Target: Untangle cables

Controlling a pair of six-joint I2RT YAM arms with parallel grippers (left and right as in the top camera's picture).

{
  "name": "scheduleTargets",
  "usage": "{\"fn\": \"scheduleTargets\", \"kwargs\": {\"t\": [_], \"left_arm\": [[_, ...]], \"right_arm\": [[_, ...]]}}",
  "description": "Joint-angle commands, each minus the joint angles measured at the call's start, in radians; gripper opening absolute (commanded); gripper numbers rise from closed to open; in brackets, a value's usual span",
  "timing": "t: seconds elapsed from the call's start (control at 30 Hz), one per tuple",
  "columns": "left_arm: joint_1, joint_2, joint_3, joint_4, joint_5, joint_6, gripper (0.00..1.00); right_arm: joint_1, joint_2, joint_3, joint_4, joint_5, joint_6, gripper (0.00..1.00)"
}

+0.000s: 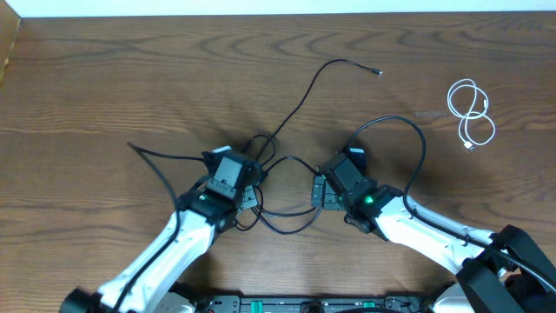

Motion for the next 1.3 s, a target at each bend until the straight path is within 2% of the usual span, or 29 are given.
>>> {"fn": "scheduleTargets", "kwargs": {"t": [0.0,0.1,0.2,0.33,0.47,1.27], "left_arm": [[0.004,0.071,-0.012,0.027,0.0,-0.02,0.51],[0.004,0.119,-0.012,0.055,0.0,-0.02,0.51],[0.004,0.151,-0.012,0.055,-0.008,-0.019,0.41],[0.004,0.174,-0.012,0.047,-0.031,-0.011,0.4],[0.004,0.179,-0.012,0.028,-0.085,-0.012,0.34],[0.056,0.112,-0.01,0.032,-0.083,-0.012,0.34]], "right_arm": [[-0.003,0.01,0.009,-0.002,0.012,0.008,0.99],[-0.003,0.01,0.009,-0.002,0.012,0.008,0.99],[-0.003,0.01,0.009,-0.002,0.012,0.008,0.99],[-0.003,0.01,0.009,-0.002,0.012,0.008,0.99],[-0.003,0.01,0.009,-0.002,0.012,0.008,0.99],[-0.003,0.01,0.009,-0.002,0.012,0.008,0.99]]}}
